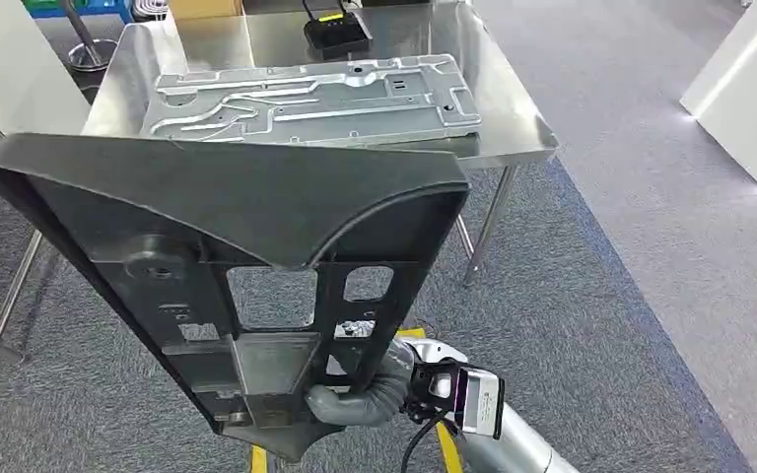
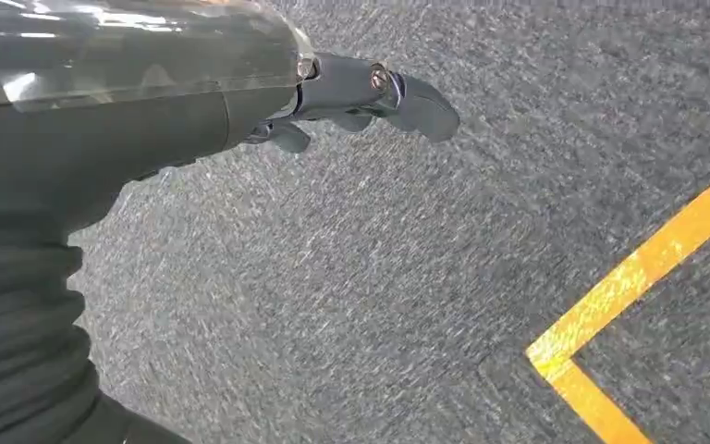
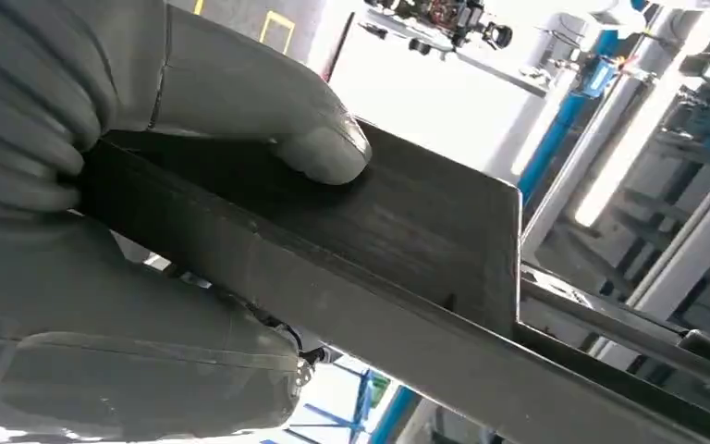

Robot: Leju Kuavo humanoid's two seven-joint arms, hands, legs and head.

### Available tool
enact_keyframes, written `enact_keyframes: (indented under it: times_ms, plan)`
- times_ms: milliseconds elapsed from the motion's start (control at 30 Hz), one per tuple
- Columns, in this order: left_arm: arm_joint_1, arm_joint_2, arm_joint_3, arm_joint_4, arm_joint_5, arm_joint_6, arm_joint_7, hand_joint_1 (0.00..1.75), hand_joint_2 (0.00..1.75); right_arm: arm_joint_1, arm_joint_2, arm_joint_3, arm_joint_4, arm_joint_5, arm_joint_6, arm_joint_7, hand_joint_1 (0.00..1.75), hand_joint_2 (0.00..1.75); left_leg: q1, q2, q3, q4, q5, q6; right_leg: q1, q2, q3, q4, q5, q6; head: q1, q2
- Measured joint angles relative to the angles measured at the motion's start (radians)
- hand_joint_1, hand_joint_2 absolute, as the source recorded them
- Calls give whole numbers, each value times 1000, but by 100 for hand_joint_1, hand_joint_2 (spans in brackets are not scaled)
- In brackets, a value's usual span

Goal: Take the parts from the cabinet and place them on the table.

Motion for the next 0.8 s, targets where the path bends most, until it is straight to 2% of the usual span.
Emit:
enact_keyframes:
  times_ms: [33,67,100,133,167,200,233,267,300,333,367,400,433,500,533,567,600,633,667,733,767,800]
  plan:
    - [1,-1,0,0,0,0,0,0,175,-1,0,0,0,0,0,0,168,175,0,0,3,-2,-8,-5,3,-2,25,-75,34,-8,0,0]
    - [0,-1,0,0,0,0,0,0,175,-1,0,0,1,0,0,0,168,175,-2,-1,8,-2,-12,-10,11,-3,20,-74,-7,-10,0,0]
    - [-3,-1,0,0,0,0,-1,0,175,-1,0,-1,1,0,0,0,168,175,0,0,6,-6,-15,-17,12,-3,23,-74,-5,-18,0,0]
    - [-1,-2,0,0,0,-2,-2,0,175,0,0,-1,1,1,0,0,168,175,0,1,16,-4,-15,-24,13,-3,23,-81,13,-26,0,0]
    - [1,-3,0,0,0,-2,-5,0,175,-1,0,-1,2,1,0,0,168,175,-3,2,19,5,-10,-34,12,-2,27,-82,12,-34,0,0]
    - [-1,-2,0,0,0,-2,-5,0,175,-1,2,-1,1,1,0,0,168,175,-3,2,21,10,-13,-39,6,-1,43,-85,13,-38,0,0]
    - [-1,-2,0,0,0,-2,-5,0,175,-2,2,-1,1,1,0,0,168,175,0,3,12,41,-21,-39,3,-2,56,-92,10,-43,1,0]
    - [-6,-1,0,0,0,-2,-6,0,175,-5,3,-1,1,1,0,0,168,175,1,3,-26,108,-33,-45,2,-4,63,-94,5,-48,0,0]
    - [-7,0,0,0,0,-2,-6,0,175,-5,5,-1,1,1,0,0,168,175,3,4,-72,182,-60,-53,2,-5,66,-94,0,-49,0,0]
    - [-7,0,0,0,0,-2,-6,0,175,-4,5,-1,2,1,0,0,168,175,4,4,-122,257,-98,-60,3,-5,70,-94,-6,-51,0,0]
    - [-3,-1,0,0,0,-2,-6,0,175,-2,5,-1,3,1,0,0,168,175,5,4,-160,307,-126,-60,3,-4,74,-93,-11,-52,0,0]
    - [0,-2,0,0,-2,-3,-6,0,175,0,5,-1,4,1,0,0,168,175,5,4,-181,320,-128,-59,3,-2,80,-93,-17,-52,0,0]
    - [1,-2,0,0,-2,-4,-7,0,175,0,5,-1,4,1,0,0,168,175,5,4,-181,287,-100,-58,4,-1,90,-93,-24,-51,0,0]
    - [2,0,0,0,-2,-5,-8,0,175,-1,5,-1,4,1,0,0,168,175,4,4,-126,121,13,-48,5,0,114,-93,-40,-47,0,0]
    - [2,0,0,0,-2,-5,-9,0,175,-1,5,-1,4,1,1,0,168,175,2,5,-95,32,75,-37,5,-1,122,-95,-49,-44,0,0]
    - [4,1,0,0,-2,-5,-8,0,175,0,5,-1,5,1,3,0,168,175,-4,4,-94,13,70,-35,8,-1,131,-91,-54,-38,0,0]
    - [1,0,0,0,-3,-5,-10,0,175,-1,5,-1,5,1,5,0,168,175,-7,5,-93,10,45,-31,8,-1,127,-94,-58,-32,0,0]
    - [0,0,0,0,-5,-5,-10,0,175,-1,6,-1,5,1,6,0,168,175,-8,4,-87,6,63,-24,9,-1,129,-99,-63,-25,0,0]
    - [0,0,0,0,-8,-5,-10,0,175,1,6,-1,5,1,7,0,168,175,-7,4,-87,3,64,-18,9,-1,134,-82,-53,-18,0,0]
    - [1,0,0,0,-8,-5,-10,0,175,1,8,-2,2,1,9,0,168,175,2,2,-58,-6,62,-8,8,-1,136,-60,-68,-7,0,0]
    - [-1,0,0,0,-8,-5,-10,0,175,-1,8,-3,2,1,10,0,168,175,2,3,-52,-6,57,-2,8,0,110,-14,-86,-3,0,0]
    - [-4,0,0,0,-8,-5,-10,0,175,-1,8,-3,2,1,11,0,168,175,2,2,-50,-6,54,0,6,0,66,54,-114,2,1,0]
